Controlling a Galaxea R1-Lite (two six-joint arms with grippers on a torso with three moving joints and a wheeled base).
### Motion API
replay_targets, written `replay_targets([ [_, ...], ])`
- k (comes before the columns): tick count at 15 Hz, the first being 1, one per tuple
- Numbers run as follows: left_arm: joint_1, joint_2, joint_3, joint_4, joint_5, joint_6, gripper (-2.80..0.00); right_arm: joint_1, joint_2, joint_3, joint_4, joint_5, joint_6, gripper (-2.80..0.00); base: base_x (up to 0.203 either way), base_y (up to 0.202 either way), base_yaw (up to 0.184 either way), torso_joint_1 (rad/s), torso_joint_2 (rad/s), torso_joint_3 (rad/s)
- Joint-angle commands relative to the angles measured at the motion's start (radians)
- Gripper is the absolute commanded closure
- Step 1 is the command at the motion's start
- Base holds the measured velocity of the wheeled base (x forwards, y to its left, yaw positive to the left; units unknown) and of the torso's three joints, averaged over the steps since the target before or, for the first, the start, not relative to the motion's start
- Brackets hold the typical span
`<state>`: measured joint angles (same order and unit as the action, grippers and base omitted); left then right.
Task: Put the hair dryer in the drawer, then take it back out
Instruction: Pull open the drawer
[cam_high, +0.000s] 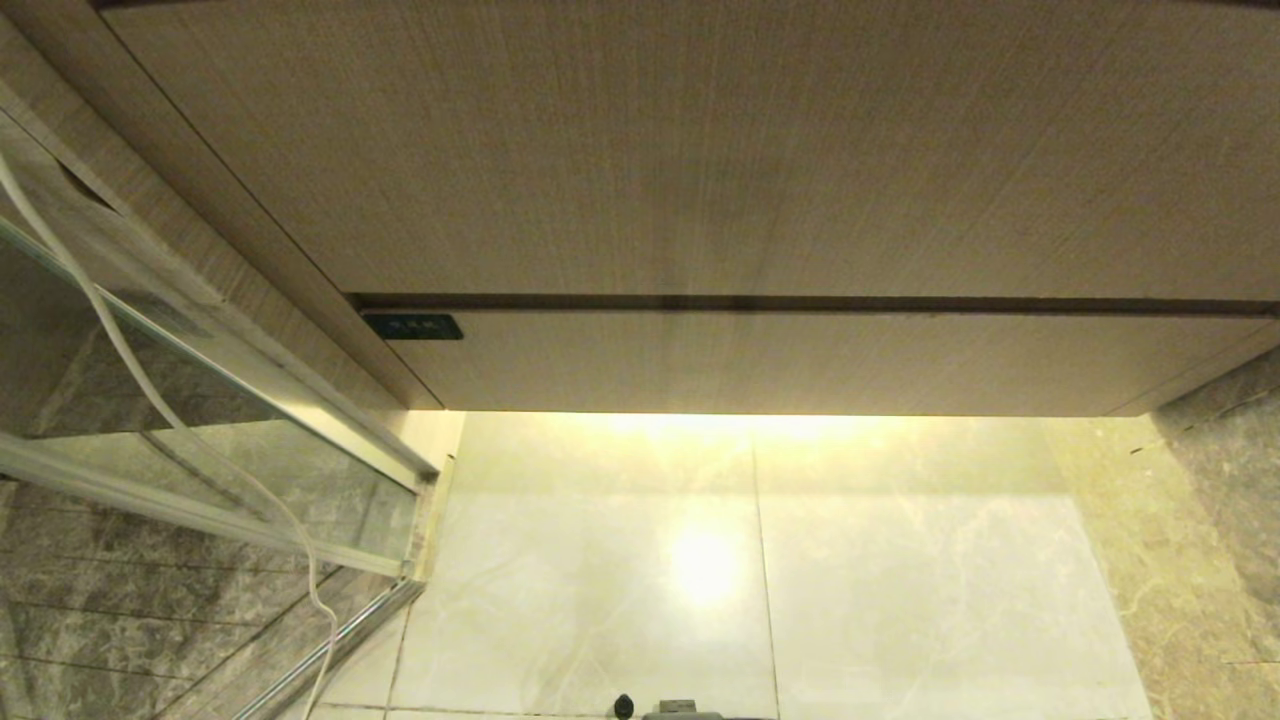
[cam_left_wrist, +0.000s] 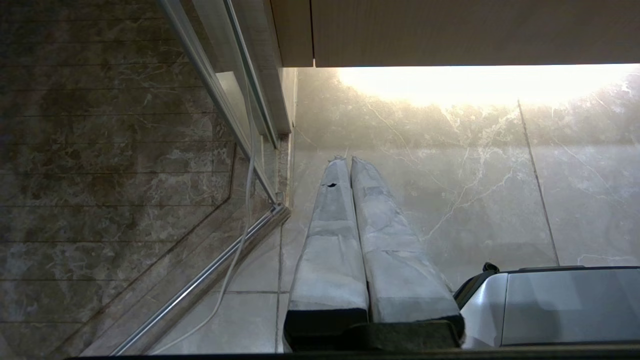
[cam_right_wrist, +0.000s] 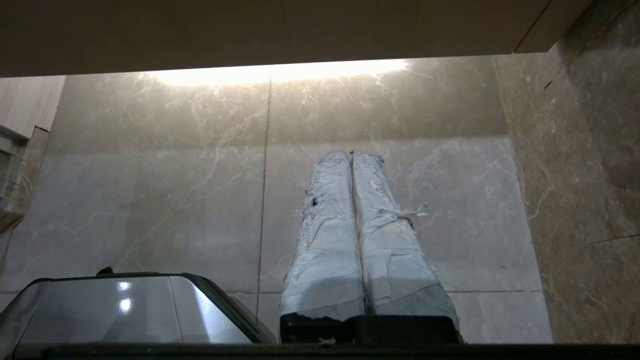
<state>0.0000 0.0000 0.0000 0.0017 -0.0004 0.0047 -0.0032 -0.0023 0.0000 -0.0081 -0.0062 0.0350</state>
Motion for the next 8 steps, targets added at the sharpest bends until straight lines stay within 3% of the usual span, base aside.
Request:
replay_targets([
  [1,0.0,0.0,0.0,0.0,0.0,0.0,0.0,0.0,-0.001,0.0,-0.001,0.0,0.0,0.0,0.0,0.0,0.0,0.0,0.0,0.0],
  [8,0.0,0.0,0.001,0.0,0.0,0.0,0.0,0.0,-0.001,0.0,-0.001,0.0,0.0,0.0,0.0,0.0,0.0,0.0,0.0,0.0],
])
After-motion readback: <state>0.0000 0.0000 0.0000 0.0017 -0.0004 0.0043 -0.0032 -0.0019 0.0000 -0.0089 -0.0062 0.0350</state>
